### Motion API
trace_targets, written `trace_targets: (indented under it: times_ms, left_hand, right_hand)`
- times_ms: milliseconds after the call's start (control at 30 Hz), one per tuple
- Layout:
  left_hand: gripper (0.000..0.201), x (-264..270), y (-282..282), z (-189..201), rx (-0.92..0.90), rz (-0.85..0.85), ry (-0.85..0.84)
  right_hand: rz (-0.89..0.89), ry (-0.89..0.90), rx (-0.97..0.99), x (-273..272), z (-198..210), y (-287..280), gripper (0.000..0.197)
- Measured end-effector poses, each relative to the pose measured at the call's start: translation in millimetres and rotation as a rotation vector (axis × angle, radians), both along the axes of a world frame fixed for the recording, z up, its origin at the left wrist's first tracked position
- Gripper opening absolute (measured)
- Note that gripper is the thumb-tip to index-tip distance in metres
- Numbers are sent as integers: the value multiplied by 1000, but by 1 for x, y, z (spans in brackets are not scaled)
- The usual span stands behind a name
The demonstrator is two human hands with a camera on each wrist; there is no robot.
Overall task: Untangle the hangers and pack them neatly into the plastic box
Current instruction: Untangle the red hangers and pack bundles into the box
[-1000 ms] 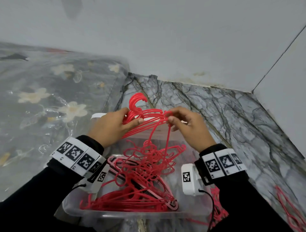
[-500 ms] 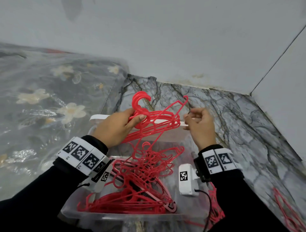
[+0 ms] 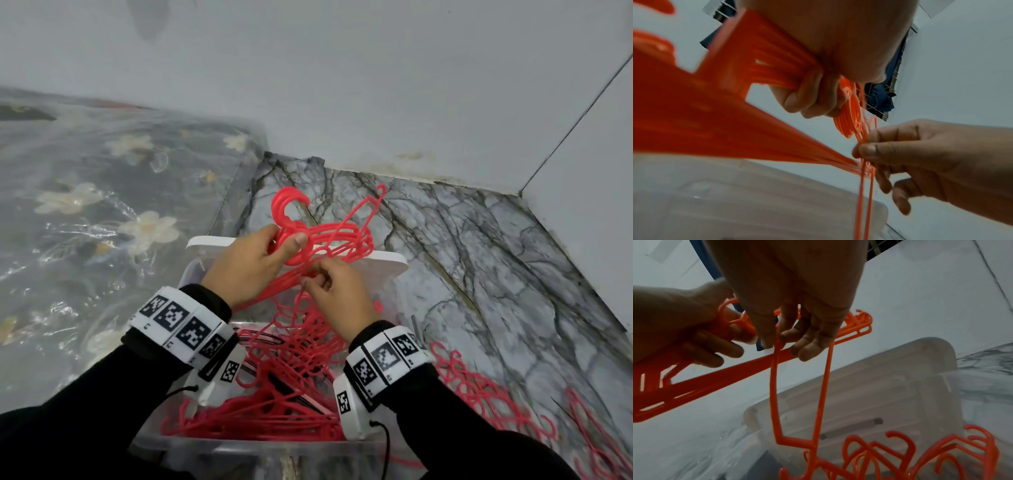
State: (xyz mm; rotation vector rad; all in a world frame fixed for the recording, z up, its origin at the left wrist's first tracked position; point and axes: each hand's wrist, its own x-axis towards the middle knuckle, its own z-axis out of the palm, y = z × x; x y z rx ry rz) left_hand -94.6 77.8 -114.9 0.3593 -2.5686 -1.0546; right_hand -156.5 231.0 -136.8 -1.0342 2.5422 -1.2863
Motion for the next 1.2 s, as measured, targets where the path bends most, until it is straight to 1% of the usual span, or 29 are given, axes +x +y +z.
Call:
trace_targets:
  times_ms: [67, 133, 200, 300, 400, 467, 567, 600, 667, 733, 767, 867, 933, 1000, 1033, 1100, 1133, 1200]
  left_hand:
    - [83, 0, -11, 8, 1, 53, 14]
    - [78, 1, -26, 15, -3, 100, 61]
    - [69, 3, -40, 22, -11, 132, 105]
    - [62, 5, -51, 26, -119, 164, 112]
    - [59, 6, -50, 27, -174, 139, 98]
    - [61, 6, -46, 27, -215, 135, 103]
    - [60, 5, -38, 25, -228, 95, 91]
    - [63, 4, -35, 23, -225, 68, 76]
    - [75, 2, -28, 19, -229, 19, 9]
    - [84, 0, -23, 15, -228, -42, -62]
    - [85, -1, -20, 13, -228, -75, -83]
    - [79, -1, -10, 10, -245, -145, -100]
    - [65, -2, -6, 9, -283, -162, -94]
    - [47, -2, -4, 10, -320, -157, -97]
    - [42, -2, -5, 11, -341, -149, -106]
    - [41, -1, -7, 12, -405, -118, -129]
    - [42, 0, -8, 13, -443, -94, -138]
    - [40, 1, -10, 13, -496, -54, -147]
  right_hand:
    - [-27, 45, -32, -6, 7, 5, 5]
    - [-23, 95, -20, -14, 17, 13, 9]
    - [49, 121, 88, -22, 27, 22, 13]
    - [171, 163, 292, -30, 37, 36, 14]
    - [172, 223, 377, -34, 37, 43, 14]
    - [152, 248, 337, -35, 37, 44, 15]
    - [181, 271, 271, -32, 35, 39, 12]
    - [197, 277, 246, -29, 33, 37, 11]
    - [211, 283, 176, -25, 32, 32, 9]
    - [191, 280, 92, -21, 33, 28, 10]
    - [171, 274, 50, -21, 34, 27, 11]
    - [125, 275, -55, -21, 37, 25, 15]
    - [113, 274, -65, -20, 37, 25, 16]
    - [91, 266, -91, -19, 35, 24, 15]
    - [65, 244, -127, -18, 35, 24, 14]
    - [0, 218, -179, -20, 34, 25, 11]
    - [-22, 229, -162, -22, 32, 26, 10]
    - [-7, 205, -38, -28, 27, 28, 11]
